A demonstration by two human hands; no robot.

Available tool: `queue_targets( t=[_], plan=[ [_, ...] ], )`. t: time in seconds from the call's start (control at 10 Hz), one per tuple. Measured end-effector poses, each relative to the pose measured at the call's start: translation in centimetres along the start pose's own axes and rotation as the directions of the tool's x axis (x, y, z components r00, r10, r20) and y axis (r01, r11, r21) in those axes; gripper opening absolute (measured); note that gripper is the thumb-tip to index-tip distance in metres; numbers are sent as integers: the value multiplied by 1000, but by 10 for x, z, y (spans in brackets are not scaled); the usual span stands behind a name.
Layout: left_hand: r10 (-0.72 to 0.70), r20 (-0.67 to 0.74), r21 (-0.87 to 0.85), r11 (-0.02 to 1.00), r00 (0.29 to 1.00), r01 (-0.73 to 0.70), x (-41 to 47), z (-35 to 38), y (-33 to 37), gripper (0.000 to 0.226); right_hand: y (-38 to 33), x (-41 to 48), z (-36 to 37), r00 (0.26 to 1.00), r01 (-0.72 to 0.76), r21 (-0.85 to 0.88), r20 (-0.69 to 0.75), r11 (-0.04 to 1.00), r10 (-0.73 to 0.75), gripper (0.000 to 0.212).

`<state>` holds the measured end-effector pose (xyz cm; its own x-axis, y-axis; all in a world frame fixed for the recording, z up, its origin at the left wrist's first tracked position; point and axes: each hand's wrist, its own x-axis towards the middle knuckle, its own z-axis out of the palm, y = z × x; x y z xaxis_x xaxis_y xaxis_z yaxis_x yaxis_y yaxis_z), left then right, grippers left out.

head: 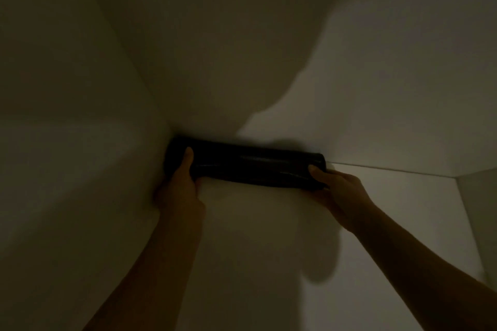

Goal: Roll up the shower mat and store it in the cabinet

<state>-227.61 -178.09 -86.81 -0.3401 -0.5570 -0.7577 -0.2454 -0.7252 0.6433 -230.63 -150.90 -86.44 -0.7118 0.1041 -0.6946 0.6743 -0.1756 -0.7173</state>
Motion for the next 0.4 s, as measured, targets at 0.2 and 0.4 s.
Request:
queue_targets(
  t=[0.2,0.4],
  plan=[
    [-13,21,-43,999,1000,13,6,7,-6,41,0,9,4,984,35,-302,-154,953,-85,33],
    [-37,-28,290,956,999,43,17,17,11,60,0,12,14,951,57,-847,-114,528,-287,75]
  ],
)
